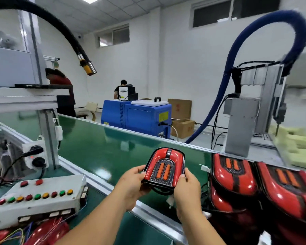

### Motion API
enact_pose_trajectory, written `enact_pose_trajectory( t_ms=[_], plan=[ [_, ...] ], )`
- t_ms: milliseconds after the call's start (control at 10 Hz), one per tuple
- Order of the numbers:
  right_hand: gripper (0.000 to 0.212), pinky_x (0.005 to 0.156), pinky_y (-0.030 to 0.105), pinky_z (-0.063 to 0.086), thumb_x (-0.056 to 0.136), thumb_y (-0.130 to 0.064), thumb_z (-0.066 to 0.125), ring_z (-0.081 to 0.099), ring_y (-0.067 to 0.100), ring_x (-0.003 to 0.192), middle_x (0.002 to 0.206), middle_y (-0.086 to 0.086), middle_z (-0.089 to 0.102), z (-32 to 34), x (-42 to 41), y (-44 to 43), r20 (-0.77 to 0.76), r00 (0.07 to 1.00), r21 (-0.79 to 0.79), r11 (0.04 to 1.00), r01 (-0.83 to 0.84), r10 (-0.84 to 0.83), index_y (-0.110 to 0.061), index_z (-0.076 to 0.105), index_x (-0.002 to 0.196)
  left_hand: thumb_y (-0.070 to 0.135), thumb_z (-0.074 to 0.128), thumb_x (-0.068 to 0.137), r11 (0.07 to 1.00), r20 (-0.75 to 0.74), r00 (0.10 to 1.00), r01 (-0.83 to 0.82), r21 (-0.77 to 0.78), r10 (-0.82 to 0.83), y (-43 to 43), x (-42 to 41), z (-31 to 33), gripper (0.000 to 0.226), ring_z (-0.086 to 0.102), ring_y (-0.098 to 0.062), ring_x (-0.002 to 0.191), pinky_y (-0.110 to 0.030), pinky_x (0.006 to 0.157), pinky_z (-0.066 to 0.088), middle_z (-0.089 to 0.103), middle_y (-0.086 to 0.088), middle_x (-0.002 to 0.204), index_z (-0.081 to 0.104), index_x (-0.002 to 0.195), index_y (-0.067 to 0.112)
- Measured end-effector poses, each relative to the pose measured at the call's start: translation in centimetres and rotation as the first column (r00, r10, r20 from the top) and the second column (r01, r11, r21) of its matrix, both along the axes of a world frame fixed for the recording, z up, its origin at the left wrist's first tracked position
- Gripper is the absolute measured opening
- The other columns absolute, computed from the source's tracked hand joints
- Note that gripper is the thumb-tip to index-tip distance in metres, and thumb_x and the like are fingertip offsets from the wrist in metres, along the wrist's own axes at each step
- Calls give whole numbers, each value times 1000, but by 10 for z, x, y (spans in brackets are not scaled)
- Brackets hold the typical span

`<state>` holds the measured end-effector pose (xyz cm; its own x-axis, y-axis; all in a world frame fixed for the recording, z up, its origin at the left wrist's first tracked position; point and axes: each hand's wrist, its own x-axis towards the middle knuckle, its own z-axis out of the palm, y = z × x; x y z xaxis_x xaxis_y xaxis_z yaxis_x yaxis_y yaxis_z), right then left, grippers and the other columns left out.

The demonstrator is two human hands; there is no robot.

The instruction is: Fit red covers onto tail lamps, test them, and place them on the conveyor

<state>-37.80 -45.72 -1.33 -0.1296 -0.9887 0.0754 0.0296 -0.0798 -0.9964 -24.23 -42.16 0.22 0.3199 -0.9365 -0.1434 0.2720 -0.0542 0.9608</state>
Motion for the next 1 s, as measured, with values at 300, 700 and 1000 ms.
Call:
enact_pose_trajectory(
  t_ms=[300,700,1000],
  plan=[
    [58,111,44,33,101,-27,42,40,31,134,150,13,39,-22,-11,14,-126,991,155,986,59,-40,-9,23,153,-4,38,98,985,60,995,66,158,-77,-12,-28,-27,37,68,-14,60,-23,50,53,75,-8,79,72,96,10],
    [92,118,42,19,85,-32,58,9,32,147,162,11,-8,-32,-5,36,-445,887,188,981,-40,122,-5,3,153,0,37,99,979,333,943,-81,186,15,-48,-26,-62,56,65,-24,83,-33,84,51,75,-8,91,81,72,22],
    [99,119,33,8,84,-29,70,-2,29,149,162,16,-4,-17,-1,48,-512,853,168,986,-12,98,0,3,152,23,30,106,960,670,723,-276,55,169,-9,-30,-34,44,37,-19,141,-26,111,29,40,-2,154,37,150,19]
  ],
)
